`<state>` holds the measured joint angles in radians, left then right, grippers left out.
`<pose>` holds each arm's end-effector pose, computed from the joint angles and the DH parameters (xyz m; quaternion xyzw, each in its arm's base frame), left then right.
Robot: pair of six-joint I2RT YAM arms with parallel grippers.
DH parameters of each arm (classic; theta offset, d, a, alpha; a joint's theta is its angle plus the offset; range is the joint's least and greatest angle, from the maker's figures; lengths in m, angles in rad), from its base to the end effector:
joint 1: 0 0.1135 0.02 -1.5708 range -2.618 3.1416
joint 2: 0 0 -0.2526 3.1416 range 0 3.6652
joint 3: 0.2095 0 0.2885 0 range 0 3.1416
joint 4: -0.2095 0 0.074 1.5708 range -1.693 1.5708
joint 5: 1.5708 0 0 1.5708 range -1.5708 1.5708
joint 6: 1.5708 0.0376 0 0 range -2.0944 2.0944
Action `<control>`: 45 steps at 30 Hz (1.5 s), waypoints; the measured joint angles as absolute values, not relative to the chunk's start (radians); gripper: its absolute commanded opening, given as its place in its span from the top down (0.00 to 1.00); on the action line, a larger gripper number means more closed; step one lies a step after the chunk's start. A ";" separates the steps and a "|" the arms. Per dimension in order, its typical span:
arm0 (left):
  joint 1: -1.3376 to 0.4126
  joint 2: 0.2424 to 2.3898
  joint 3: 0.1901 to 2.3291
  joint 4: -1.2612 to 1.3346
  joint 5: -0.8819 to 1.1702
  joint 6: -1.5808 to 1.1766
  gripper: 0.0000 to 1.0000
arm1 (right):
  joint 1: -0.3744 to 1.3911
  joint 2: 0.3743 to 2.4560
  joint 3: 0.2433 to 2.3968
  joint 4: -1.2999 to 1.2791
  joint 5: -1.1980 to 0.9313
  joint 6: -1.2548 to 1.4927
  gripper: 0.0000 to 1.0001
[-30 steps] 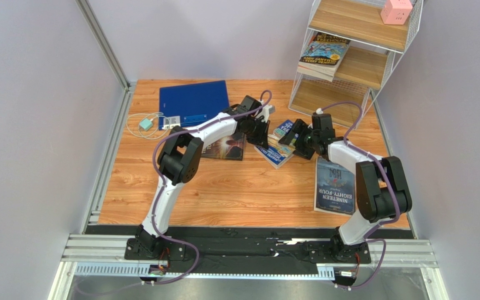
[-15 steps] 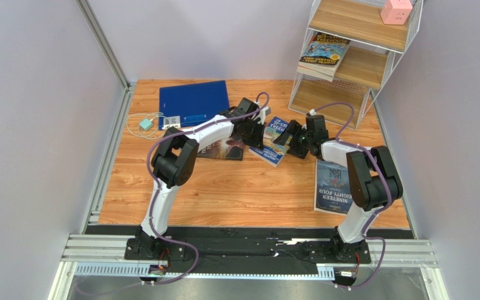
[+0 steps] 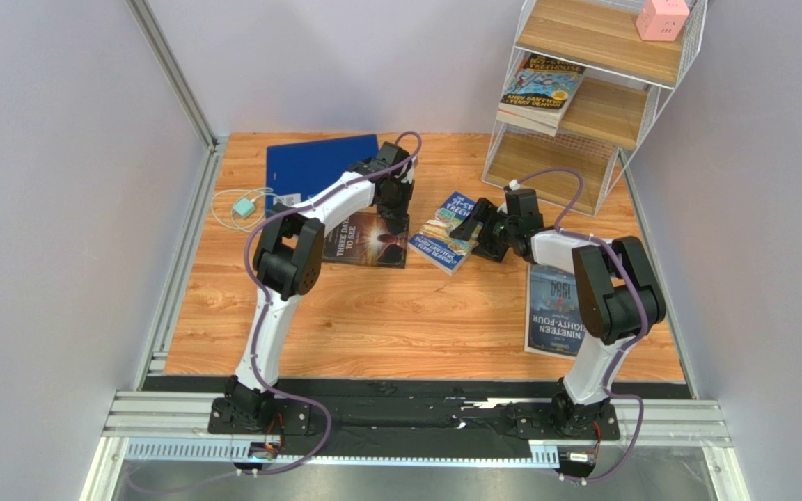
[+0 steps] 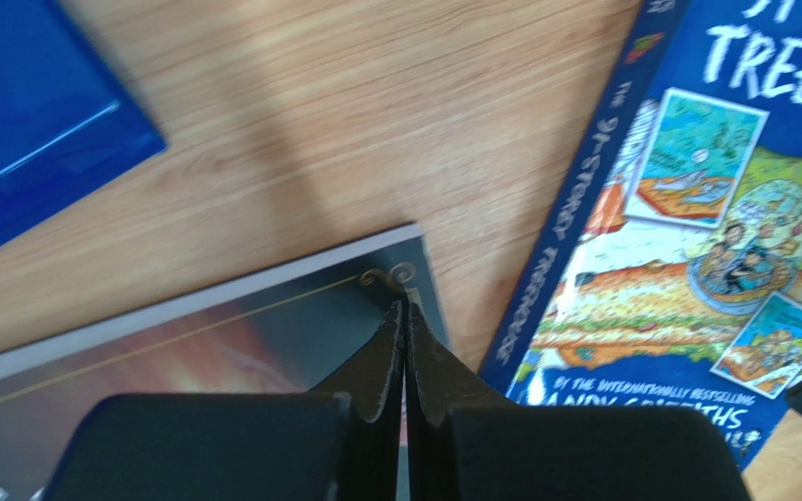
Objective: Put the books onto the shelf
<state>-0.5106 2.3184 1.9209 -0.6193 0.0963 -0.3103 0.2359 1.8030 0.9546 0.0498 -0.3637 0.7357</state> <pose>0.4639 -0.2640 0.1501 0.1092 0.9546 -0.1515 0.2320 0.3721 0.1032 0.1091 0.1593 0.8996 0.3211 0.2493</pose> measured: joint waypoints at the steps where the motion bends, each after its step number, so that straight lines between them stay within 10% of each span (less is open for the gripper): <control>1: -0.511 2.329 1.938 -0.625 0.111 -0.309 1.00 | 0.237 1.805 0.957 0.049 -0.363 0.736 0.20; 32: -0.615 2.276 1.803 -0.594 0.188 -0.266 1.00 | 0.308 1.777 1.057 0.083 -0.364 0.681 0.48; 37: -0.616 2.270 1.797 -0.609 0.192 -0.266 1.00 | 0.302 1.885 1.144 0.057 -0.370 0.675 0.92; 45: -0.633 2.173 1.658 -0.588 0.142 -0.283 0.60 | 0.303 1.894 1.147 0.008 -0.380 0.665 1.00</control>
<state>-0.6334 2.1727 1.6577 -0.5884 0.1425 -0.2829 0.3031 1.8942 1.1465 0.0078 -0.3801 0.6651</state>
